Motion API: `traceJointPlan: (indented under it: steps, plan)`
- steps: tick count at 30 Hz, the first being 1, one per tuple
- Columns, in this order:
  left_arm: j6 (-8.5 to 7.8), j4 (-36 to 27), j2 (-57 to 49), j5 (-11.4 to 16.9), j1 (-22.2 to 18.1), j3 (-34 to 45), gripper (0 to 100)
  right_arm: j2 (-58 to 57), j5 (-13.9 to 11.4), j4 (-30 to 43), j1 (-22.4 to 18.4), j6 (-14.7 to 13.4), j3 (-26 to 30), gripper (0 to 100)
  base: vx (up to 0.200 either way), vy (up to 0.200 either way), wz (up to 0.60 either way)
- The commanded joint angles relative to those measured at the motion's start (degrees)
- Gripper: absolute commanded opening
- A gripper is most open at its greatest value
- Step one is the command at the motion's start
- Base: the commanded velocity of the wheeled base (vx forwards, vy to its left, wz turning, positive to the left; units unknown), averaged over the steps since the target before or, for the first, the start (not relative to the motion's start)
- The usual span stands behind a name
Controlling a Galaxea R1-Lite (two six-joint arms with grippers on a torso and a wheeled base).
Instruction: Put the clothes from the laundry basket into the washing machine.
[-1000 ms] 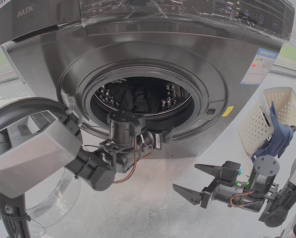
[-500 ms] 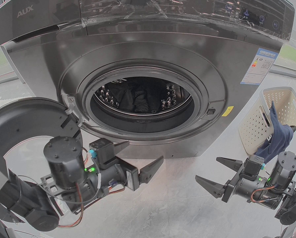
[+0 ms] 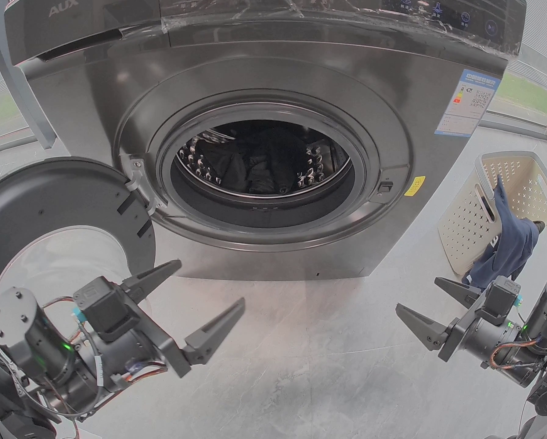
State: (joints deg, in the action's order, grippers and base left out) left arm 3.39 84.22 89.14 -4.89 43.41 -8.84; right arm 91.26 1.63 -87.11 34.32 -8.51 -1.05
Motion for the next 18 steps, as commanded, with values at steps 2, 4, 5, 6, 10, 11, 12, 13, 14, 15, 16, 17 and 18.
traceJointPlan:
  steps: [2,4,5,6,10,11,12,13,14,15,16,17,18]
  plan:
    - [-0.05,-0.4,-9.7,-0.1,-4.7,5.1,100,-8.1,1.4,5.4,-3.1,-0.1,1.0,100,-0.200,0.000,0.00]
    - [-0.14,-0.9,-11.4,0.0,-5.6,6.1,100,-10.2,1.7,8.7,-3.6,0.1,1.0,100,-0.200,0.000,0.00]
    - [-0.14,-2.5,-14.8,0.0,-7.2,8.0,100,-15.5,3.7,16.6,-4.1,0.3,1.0,100,0.000,0.000,0.00]
    - [-0.14,-3.5,-16.5,0.1,-8.1,8.6,100,-18.0,4.9,20.1,-4.1,0.3,1.0,100,0.000,0.000,0.00]
    - [-0.14,-12.2,-26.0,0.6,-10.7,8.8,100,-26.2,8.5,29.1,-5.6,-0.5,1.0,100,0.000,0.000,0.00]
    - [-0.14,-13.6,-27.4,0.8,-10.8,8.8,100,-27.1,8.6,29.7,-5.9,-0.5,1.0,100,-0.200,0.000,0.00]
    - [-0.14,-17.6,-31.3,0.8,-10.9,8.6,100,-30.1,8.6,32.1,-7.1,-0.6,1.0,100,-0.200,0.000,0.00]
    - [-0.14,-21.5,-34.6,0.7,-11.1,8.3,100,-32.8,8.6,34.8,-8.2,-0.6,1.0,100,-0.200,0.000,0.00]
    - [-0.14,-24.9,-37.2,0.5,-11.1,8.2,100,-35.7,8.6,37.8,-9.1,-0.6,1.0,100,-0.200,0.000,0.00]
    - [-0.14,-24.9,-37.2,0.5,-11.1,8.2,100,-35.7,8.6,37.8,-9.1,-0.6,1.0,100,-0.200,0.000,0.00]
    - [-0.14,-30.3,-41.8,0.3,-11.2,8.1,100,-41.2,8.4,43.8,-10.4,-0.4,1.0,100,-0.200,0.000,0.00]
    - [-0.14,-33.1,-44.3,0.3,-11.8,8.1,100,-44.6,8.3,47.3,-11.2,-0.2,1.0,100,0.000,0.000,0.00]
    - [-0.14,-35.2,-46.2,0.4,-12.6,8.2,100,-47.2,8.2,50.1,-12.1,-0.1,1.0,100,0.000,0.000,0.00]
